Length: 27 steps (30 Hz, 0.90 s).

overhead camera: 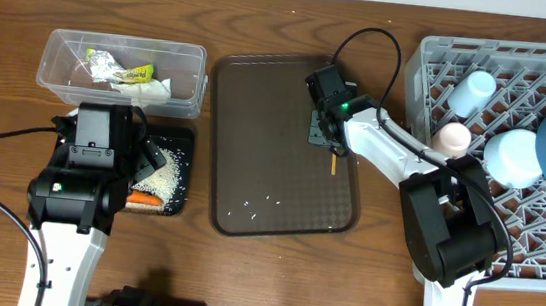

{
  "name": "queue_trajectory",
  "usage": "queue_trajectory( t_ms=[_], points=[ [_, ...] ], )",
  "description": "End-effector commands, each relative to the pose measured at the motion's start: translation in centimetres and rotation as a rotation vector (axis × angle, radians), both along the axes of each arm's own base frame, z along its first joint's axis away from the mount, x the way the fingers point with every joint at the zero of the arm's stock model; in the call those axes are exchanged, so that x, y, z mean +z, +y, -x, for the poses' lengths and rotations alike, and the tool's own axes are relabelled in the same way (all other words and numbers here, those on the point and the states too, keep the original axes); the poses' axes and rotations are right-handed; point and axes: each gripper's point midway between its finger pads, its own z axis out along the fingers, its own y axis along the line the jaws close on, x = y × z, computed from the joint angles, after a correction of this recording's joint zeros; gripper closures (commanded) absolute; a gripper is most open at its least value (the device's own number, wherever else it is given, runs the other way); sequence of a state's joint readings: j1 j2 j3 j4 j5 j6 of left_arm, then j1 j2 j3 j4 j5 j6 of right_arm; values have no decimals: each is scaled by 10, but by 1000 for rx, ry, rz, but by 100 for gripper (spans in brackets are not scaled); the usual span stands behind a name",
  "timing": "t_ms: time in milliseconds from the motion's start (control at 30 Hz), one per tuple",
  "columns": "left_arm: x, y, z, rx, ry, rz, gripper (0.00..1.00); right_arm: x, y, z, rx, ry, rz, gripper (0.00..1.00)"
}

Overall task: Sort waste into correct bins and load items into the dishwasher rack
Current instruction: 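Lower the right gripper and grasp the second wooden chopstick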

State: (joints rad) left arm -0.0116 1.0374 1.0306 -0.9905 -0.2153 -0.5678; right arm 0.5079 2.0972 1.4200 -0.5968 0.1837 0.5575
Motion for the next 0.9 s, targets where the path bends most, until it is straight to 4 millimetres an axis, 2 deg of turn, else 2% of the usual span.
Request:
queue_trajectory(
  t_ms=[0, 300, 633, 767, 867],
  points=[
    [-1, 0, 1, -6, 8, -5, 2, -35, -24, 14, -77, 78, 70, 74],
    [-1, 0, 1, -6, 8, -5, 2, -35, -24, 15, -80, 88, 61, 99],
    [-1, 0, 1, -6, 8, -5, 2, -33, -15, 18, -67, 102, 19, 99],
    [-1, 0, 1, -6, 8, -5, 2, -16, -6, 15, -37, 88, -44, 99],
    [-1, 0, 1, -6, 8, -5, 2, 9, 2, 11, 6, 52, -93, 99]
  ],
)
